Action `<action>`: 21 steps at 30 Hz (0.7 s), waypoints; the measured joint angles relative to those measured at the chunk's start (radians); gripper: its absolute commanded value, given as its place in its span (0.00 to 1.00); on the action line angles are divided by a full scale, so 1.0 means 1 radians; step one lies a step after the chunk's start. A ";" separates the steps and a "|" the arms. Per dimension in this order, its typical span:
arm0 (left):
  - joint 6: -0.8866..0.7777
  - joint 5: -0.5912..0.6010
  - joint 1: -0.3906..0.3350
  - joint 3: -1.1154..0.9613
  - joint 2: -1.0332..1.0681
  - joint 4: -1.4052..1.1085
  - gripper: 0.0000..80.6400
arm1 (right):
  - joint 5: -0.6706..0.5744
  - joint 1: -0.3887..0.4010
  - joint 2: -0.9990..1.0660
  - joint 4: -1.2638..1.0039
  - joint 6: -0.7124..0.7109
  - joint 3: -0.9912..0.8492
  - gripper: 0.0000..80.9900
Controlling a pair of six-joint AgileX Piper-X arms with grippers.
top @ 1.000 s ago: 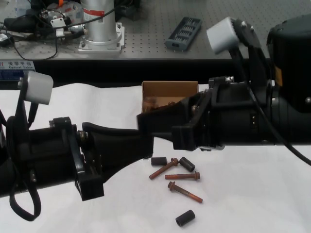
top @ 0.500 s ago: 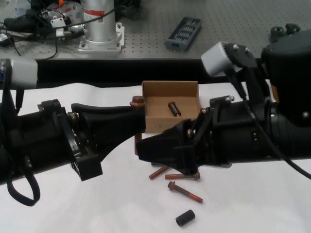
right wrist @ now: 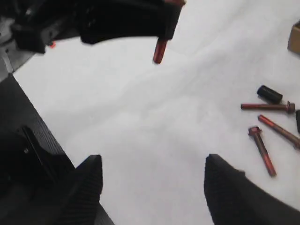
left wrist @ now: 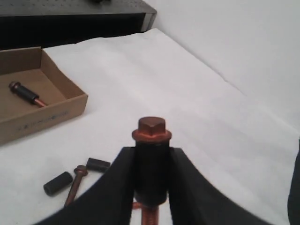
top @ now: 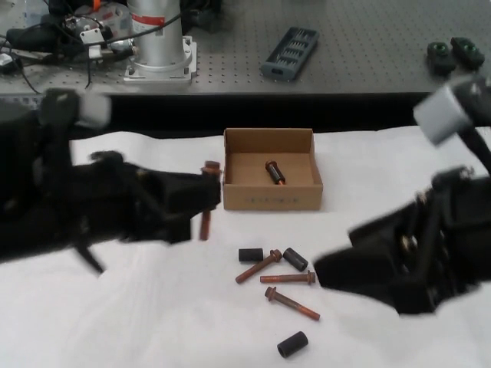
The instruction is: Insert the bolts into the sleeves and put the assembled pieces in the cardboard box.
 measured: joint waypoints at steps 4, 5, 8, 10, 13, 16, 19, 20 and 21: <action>0.024 -0.018 0.000 -0.170 0.173 0.089 0.01 | 0.092 0.000 -0.029 0.164 -0.073 0.000 0.52; 0.024 -0.020 0.000 -0.215 0.259 0.102 0.01 | 0.116 0.000 -0.030 0.165 -0.087 0.000 0.51; 0.029 -0.023 0.000 -0.411 0.399 0.182 0.01 | 0.158 -0.001 -0.048 0.212 -0.104 0.010 0.49; 0.039 -0.024 0.000 -0.518 0.492 0.235 0.01 | 0.188 -0.001 -0.062 0.229 -0.116 0.027 0.47; 0.069 -0.024 0.000 -0.727 0.617 0.377 0.01 | 0.226 -0.001 -0.083 0.255 -0.116 0.058 0.38; 0.094 -0.028 0.000 -0.879 0.734 0.477 0.01 | 0.233 -0.001 -0.099 0.268 -0.116 0.079 0.25; 0.099 -0.047 0.000 -1.020 0.840 0.541 0.01 | 0.234 -0.001 -0.105 0.272 -0.121 0.081 0.09; 0.102 -0.051 0.000 -1.051 0.840 0.549 0.01 | 0.234 -0.001 -0.105 0.270 -0.121 0.081 0.03; 0.104 -0.055 0.000 -1.087 0.896 0.555 0.01 | 0.234 -0.001 -0.108 0.270 -0.121 0.081 0.02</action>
